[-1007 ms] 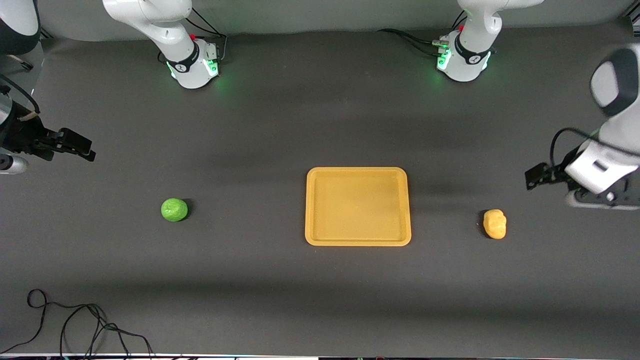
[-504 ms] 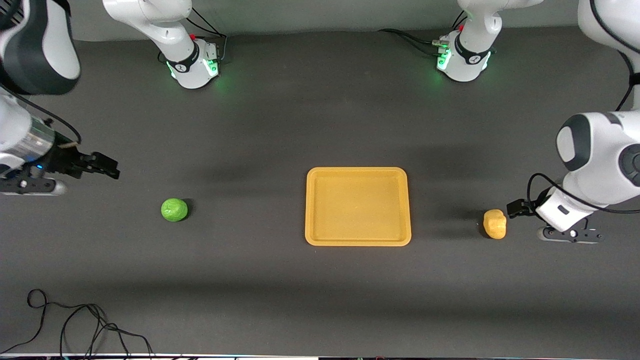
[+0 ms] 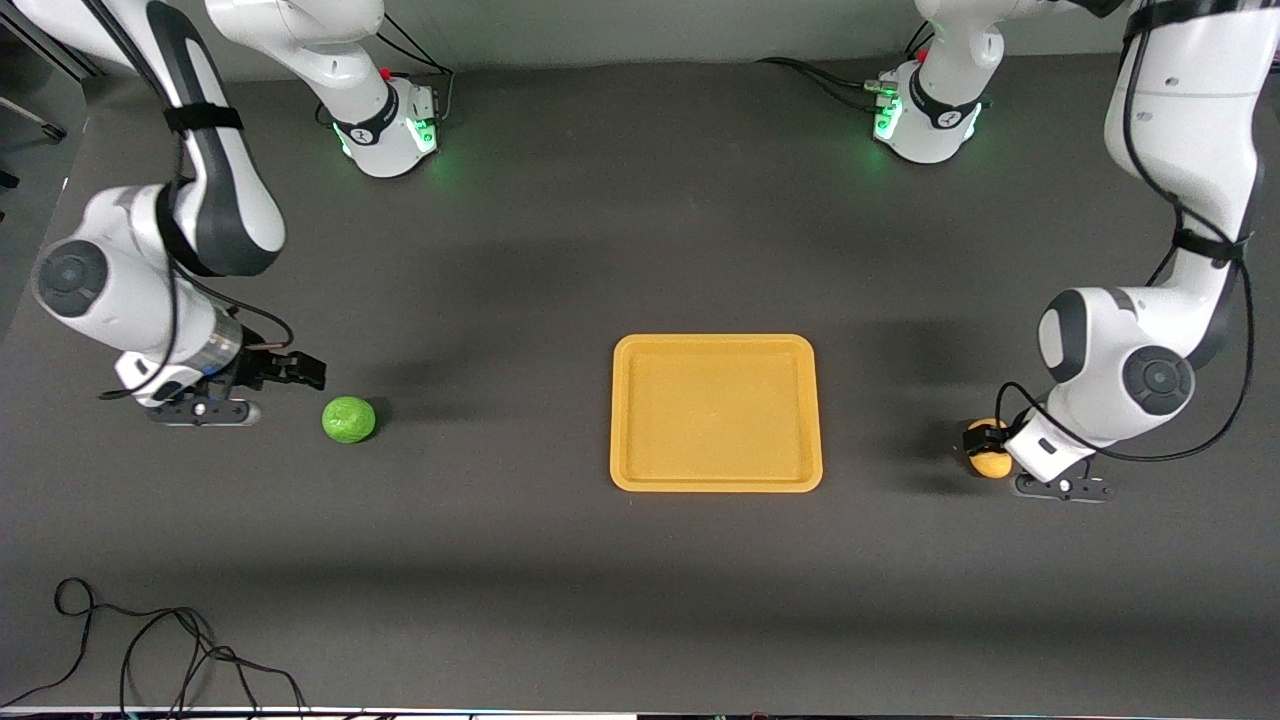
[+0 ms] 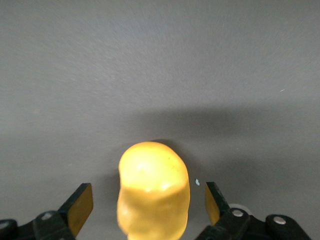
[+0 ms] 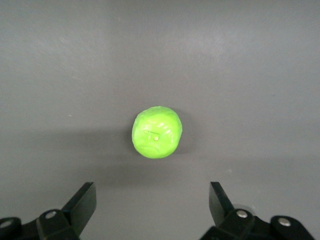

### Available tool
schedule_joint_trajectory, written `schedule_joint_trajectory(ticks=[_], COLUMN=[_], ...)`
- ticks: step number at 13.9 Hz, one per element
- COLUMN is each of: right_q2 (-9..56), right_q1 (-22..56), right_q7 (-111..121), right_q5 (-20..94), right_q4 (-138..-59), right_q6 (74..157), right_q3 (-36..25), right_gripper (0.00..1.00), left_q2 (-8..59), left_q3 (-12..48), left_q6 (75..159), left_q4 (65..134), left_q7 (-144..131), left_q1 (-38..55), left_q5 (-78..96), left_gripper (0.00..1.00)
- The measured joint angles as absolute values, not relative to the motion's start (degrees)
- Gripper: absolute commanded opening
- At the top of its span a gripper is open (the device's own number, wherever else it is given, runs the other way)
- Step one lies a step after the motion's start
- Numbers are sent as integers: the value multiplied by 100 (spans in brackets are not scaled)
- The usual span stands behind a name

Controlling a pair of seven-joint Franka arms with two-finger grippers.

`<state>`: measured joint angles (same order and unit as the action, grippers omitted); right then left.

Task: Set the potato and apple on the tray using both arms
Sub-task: 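Lower the left gripper to the potato while the right gripper reaches the apple, then carry the potato with the left gripper onto the yellow tray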

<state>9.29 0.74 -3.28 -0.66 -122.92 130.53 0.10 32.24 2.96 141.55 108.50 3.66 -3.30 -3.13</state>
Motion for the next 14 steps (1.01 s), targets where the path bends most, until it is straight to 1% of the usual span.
schedule_joint_trajectory(ticks=[1, 3, 4, 6, 9, 10, 12, 13, 14], right_q2=[1069, 1435, 1631, 1920, 2115, 2135, 2197, 2268, 2357], right_q1=[88, 160, 189, 208, 208, 208, 207, 207, 207], right_q7=[-330, -340, -345, -346, -346, -346, -346, -346, -346], right_q5=[-66, -66, -66, -66, -88, -132, -193, -202, -206], right_q4=[-12437, -12573, -12581, -12567, -12492, -12484, -12486, -12487, -12488], right_q6=[13364, 13925, 14194, 14586, 14735, 14735, 14786, 14903, 15024], right_q3=[11, 13, 13, 13, 12, 8, -1, -3, -5], right_gripper=[100, 100, 100, 100, 100, 100, 99, 92, 77], left_q2=[3263, 3261, 3255, 3233, 3150, 3036, 2581, 2279, 2004], left_q3=[300, 299, 298, 297, 303, 318, 398, 478, 596], left_q6=[14173, 14173, 14171, 14166, 14092, 13880, 13115, 12752, 12468], left_q4=[10849, 10843, 10838, 10834, 10816, 10785, 10678, 10631, 10603], left_q7=[366, 367, 367, 367, 366, 357, 218, 19, -267], left_q1=[-330, -332, -333, -334, -333, -332, -310, -273, -206], left_q5=[-314, -315, -315, -316, -317, -310, -283, -244, -184], left_gripper=[88, 59, 47, 33, 33, 33, 33, 33, 33])
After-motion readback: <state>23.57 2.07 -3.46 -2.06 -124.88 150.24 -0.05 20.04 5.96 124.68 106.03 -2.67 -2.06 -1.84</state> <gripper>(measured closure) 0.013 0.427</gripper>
